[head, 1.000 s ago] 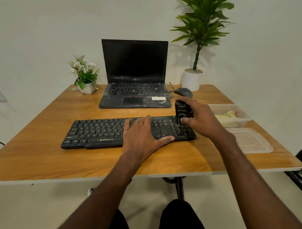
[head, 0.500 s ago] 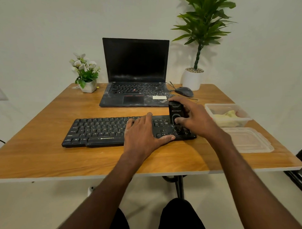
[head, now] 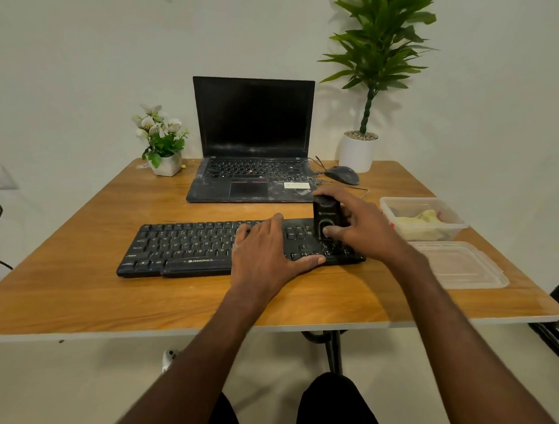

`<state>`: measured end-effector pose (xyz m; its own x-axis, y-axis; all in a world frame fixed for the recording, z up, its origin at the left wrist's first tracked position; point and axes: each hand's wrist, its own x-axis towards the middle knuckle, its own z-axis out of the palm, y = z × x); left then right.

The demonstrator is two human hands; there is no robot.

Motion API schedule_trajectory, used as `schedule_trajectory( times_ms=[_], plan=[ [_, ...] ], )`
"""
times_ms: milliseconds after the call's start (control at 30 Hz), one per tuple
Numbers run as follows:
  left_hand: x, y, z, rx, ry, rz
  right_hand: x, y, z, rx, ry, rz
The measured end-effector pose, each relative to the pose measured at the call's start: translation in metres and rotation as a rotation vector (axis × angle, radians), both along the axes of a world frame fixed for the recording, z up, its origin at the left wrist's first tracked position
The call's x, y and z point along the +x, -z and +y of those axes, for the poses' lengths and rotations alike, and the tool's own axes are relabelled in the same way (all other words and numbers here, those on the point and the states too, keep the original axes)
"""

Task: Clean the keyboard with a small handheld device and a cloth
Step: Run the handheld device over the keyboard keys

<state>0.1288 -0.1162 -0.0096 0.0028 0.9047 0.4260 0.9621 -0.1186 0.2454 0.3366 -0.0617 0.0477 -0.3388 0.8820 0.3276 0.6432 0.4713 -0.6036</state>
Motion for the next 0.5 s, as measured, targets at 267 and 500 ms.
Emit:
schedule_trajectory(
  times_ms=[267, 500],
  plan=[
    [-0.001, 0.001, 0.002, -0.001, 0.008, 0.004, 0.026, -0.01, 0.003, 0.126, 0.169, 0.064],
    [-0.002, 0.001, 0.001, 0.009, 0.012, 0.001, 0.014, 0.002, 0.001, 0.049, 0.063, 0.009]
  ],
)
